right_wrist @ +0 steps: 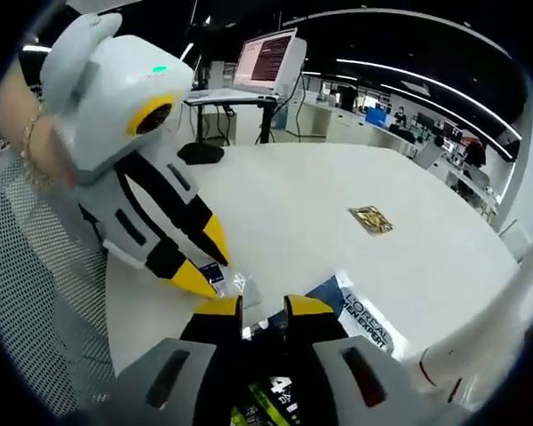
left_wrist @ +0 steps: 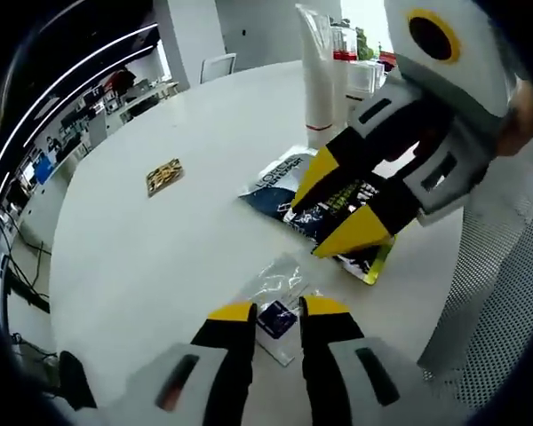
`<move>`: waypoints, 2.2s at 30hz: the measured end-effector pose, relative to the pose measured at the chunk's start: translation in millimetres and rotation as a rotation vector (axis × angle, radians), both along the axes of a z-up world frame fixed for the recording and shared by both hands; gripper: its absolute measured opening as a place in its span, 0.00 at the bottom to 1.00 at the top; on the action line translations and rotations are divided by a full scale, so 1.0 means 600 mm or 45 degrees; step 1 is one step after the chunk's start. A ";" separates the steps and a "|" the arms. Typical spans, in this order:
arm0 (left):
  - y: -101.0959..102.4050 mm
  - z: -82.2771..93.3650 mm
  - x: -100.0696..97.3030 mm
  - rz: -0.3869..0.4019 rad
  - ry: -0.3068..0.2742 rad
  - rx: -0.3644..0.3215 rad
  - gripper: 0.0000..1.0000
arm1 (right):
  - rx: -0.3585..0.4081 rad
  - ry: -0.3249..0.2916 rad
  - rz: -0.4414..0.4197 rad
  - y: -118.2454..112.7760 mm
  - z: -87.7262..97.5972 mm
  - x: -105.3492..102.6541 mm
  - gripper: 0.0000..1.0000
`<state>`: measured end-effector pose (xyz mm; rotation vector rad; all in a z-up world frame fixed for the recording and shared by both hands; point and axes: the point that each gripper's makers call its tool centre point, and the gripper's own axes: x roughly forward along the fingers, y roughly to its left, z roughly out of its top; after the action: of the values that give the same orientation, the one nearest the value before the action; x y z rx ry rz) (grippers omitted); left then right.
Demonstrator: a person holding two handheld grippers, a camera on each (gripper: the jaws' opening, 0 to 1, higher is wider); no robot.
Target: Arrange the skincare products in the storage area until every visible bottle or jar stands upright without overlapping.
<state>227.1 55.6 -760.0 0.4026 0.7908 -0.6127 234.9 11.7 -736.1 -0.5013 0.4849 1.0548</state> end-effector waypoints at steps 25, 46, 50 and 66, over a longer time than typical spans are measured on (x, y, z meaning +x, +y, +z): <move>0.000 0.049 0.003 0.063 -0.032 -0.081 0.38 | 0.078 0.064 -0.196 -0.121 0.031 -0.039 0.39; 0.038 0.112 -0.025 0.215 -0.051 -0.257 0.64 | 0.370 0.010 -0.451 -0.193 0.164 -0.045 0.73; 0.034 0.130 -0.033 0.241 -0.045 -0.313 0.71 | 0.367 -0.011 -0.504 -0.216 0.167 -0.039 0.85; 0.033 0.159 -0.060 0.245 -0.060 -0.404 0.94 | 0.391 0.000 -0.614 -0.270 0.164 -0.052 1.00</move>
<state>191.0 75.2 -664.3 0.0493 0.6646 -0.5353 203.9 -150.2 -637.4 -0.0999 0.4073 0.6465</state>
